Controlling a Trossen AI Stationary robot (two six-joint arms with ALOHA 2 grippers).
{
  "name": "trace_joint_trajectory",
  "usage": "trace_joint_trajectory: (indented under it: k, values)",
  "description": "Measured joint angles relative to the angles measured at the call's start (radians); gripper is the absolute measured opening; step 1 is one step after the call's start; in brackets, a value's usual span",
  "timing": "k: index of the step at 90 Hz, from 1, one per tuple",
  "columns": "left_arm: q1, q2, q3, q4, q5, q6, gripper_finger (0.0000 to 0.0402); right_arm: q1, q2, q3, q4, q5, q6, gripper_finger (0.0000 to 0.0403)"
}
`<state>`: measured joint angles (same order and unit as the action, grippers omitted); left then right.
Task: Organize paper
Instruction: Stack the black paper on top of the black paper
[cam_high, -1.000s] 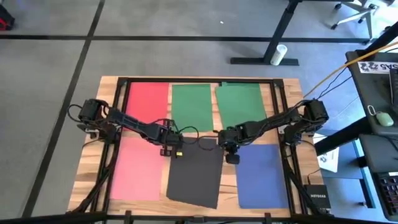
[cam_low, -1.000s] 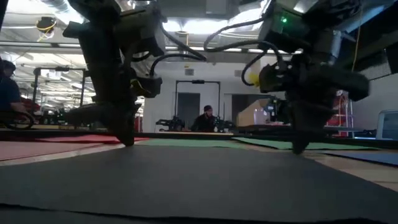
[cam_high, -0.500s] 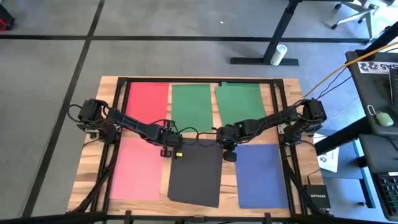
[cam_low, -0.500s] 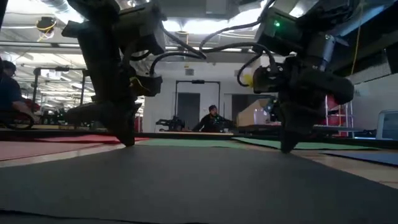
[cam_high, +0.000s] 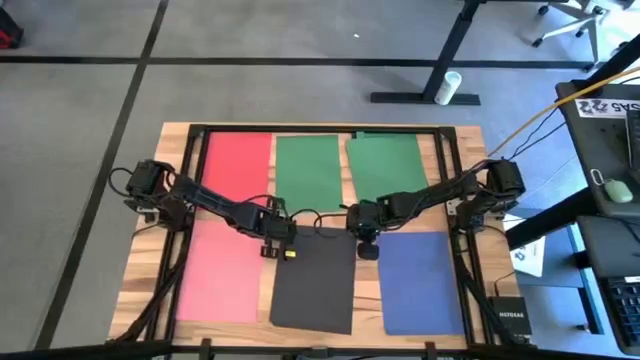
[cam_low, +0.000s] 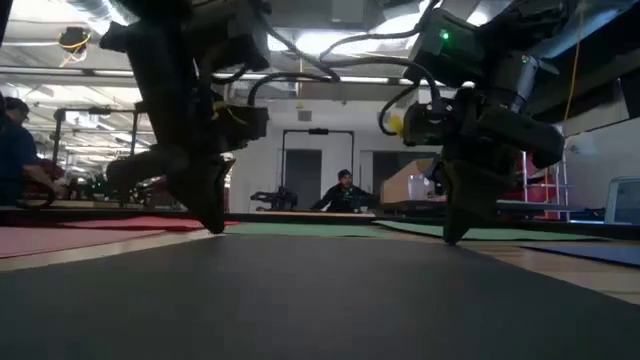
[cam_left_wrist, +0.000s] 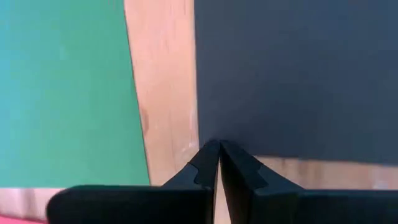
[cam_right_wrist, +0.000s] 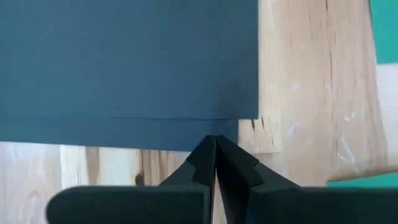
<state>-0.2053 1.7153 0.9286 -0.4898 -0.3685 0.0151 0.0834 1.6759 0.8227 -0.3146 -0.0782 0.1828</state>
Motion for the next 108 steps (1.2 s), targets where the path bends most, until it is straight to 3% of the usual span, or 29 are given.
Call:
trace_joint_trajectory:
  k: [41, 53, 66, 108]
  values:
    - [-0.074, -0.002, 0.066, -0.239, -0.01, -0.064, 0.0, 0.002, -0.012, 0.002, -0.083, -0.017, 0.021, 0.0]
    - [-0.097, -0.002, 0.066, -0.239, 0.038, -0.1, 0.0, 0.002, -0.017, 0.007, -0.096, -0.028, 0.022, 0.0]
    - [-0.112, -0.001, 0.066, -0.222, 0.05, -0.126, 0.0, 0.009, -0.017, 0.01, -0.094, -0.129, 0.037, 0.0]
    - [-0.141, 0.0, 0.063, -0.187, 0.146, -0.196, 0.0, 0.087, 0.026, 0.011, 0.003, -0.141, 0.075, 0.0]
